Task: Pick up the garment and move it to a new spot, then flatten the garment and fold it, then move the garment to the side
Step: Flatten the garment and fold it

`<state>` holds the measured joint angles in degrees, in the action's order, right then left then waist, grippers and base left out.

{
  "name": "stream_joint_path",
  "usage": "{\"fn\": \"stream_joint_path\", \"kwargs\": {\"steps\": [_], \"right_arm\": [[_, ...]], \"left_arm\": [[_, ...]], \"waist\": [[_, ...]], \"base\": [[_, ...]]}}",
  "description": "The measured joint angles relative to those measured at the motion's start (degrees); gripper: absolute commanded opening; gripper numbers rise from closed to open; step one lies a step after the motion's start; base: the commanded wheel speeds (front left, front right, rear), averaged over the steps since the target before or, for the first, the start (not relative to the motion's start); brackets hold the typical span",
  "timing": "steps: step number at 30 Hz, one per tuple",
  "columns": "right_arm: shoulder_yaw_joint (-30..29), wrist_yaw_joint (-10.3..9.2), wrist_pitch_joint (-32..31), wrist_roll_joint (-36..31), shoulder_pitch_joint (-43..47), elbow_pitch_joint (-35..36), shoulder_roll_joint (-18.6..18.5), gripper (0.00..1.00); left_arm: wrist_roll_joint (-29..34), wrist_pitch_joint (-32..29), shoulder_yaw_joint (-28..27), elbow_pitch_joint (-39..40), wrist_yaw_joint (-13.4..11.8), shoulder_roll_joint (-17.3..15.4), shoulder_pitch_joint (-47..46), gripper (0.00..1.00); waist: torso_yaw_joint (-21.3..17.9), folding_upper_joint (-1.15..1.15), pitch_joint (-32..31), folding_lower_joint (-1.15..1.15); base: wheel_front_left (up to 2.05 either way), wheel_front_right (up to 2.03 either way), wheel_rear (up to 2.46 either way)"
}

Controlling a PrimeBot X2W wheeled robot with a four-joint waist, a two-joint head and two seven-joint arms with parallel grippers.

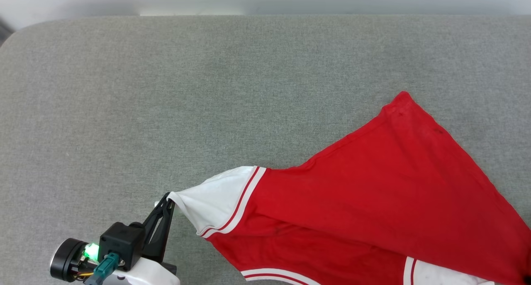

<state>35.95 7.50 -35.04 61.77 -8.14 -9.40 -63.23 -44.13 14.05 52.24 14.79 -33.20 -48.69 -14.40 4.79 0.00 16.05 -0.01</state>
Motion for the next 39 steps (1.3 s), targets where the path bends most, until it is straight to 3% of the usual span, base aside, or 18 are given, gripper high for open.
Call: {"fn": "stream_joint_path", "kwargs": {"steps": [9,14,19,25,34,39], "right_arm": [[-13.8,0.0,0.4,-3.4,-7.0,10.3,-1.6,1.0],[-16.9,0.0,-7.2,-6.3,-14.3,16.3,-1.0,1.0],[-12.1,0.0,-18.1,-11.6,-25.0,16.4,4.5,1.0],[-5.2,0.01,-26.6,-16.2,-38.3,9.4,11.1,1.0],[1.7,0.01,-28.1,-19.4,-49.6,-4.2,19.1,1.0],[7.5,-0.02,-27.5,-19.2,-50.8,-7.0,19.0,1.0]], "left_arm": [[-0.1,-0.2,0.4,0.2,0.0,0.2,0.1,0.0],[0.4,-0.3,0.8,0.4,0.4,0.8,-0.6,0.0],[1.6,-0.8,1.5,0.1,1.2,1.9,-2.6,0.0],[2.9,-1.2,2.3,-0.7,2.4,4.1,-5.4,0.0],[3.9,-1.2,2.6,-2.3,3.5,6.4,-8.4,0.0],[4.1,-0.8,2.6,-3.4,4.1,7.6,-9.3,0.0]], "waist": [[0.1,0.0,-0.7,0.0],[0.9,0.0,0.7,0.0],[2.3,0.0,2.9,0.01],[4.4,0.0,6.2,0.01],[7.3,0.0,11.9,0.01],[8.7,0.0,13.9,0.01]], "base": [[0.0,0.0,0.0],[0.0,0.0,0.0],[0.0,0.0,0.0],[0.0,0.0,0.0],[0.0,0.0,0.0],[0.0,0.0,0.0]]}}
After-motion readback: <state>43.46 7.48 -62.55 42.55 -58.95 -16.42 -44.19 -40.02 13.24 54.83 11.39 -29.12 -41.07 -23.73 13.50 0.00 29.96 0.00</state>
